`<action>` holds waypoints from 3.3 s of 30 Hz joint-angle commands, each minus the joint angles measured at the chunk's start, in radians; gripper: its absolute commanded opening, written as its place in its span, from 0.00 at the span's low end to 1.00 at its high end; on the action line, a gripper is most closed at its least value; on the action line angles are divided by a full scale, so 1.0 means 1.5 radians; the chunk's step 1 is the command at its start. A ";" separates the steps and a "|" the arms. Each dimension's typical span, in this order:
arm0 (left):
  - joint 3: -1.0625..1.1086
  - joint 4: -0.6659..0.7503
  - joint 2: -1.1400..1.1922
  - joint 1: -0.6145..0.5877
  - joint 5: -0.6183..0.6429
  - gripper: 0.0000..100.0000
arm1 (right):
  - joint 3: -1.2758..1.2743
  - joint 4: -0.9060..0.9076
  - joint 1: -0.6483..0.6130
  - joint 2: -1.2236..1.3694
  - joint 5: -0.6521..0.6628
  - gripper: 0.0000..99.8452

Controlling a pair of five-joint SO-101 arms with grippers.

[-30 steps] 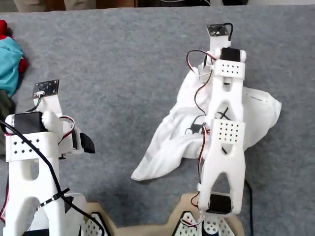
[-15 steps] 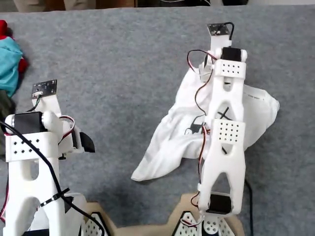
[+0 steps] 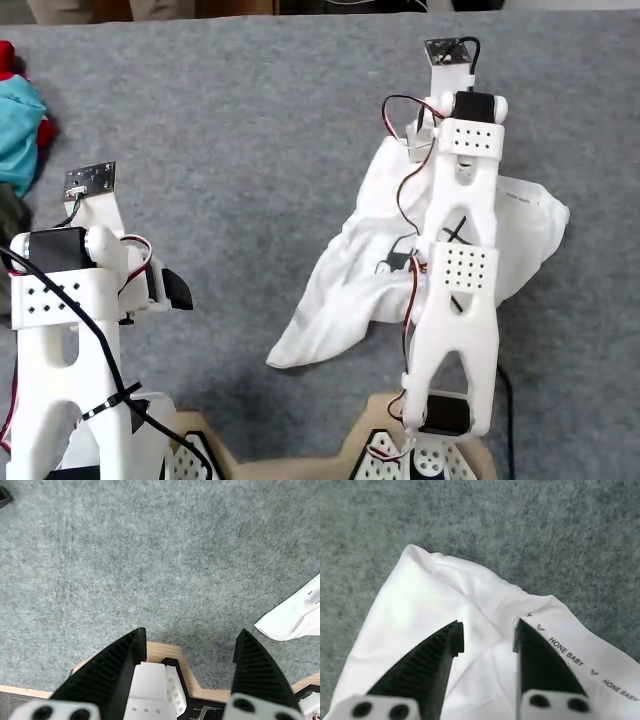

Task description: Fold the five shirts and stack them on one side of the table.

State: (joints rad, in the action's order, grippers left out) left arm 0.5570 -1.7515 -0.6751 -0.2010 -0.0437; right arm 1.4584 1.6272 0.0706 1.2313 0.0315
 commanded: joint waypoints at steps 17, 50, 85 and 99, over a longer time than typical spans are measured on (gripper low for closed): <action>-0.031 -0.004 0.001 0.008 0.006 0.29 | 0.070 0.010 -0.004 0.004 0.004 0.11; -0.034 -0.004 0.001 0.008 0.006 0.29 | 0.142 0.025 0.029 0.058 0.000 0.01; -0.069 0.222 0.450 0.483 0.130 0.29 | 0.140 -0.020 0.084 0.035 -0.006 0.01; -0.039 0.289 0.455 0.490 0.177 0.29 | 0.140 -0.020 0.084 0.037 -0.005 0.01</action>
State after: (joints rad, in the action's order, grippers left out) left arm 0.5002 -1.3265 0.0123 0.5232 0.2140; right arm 1.6256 1.6149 0.1795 1.3280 0.0253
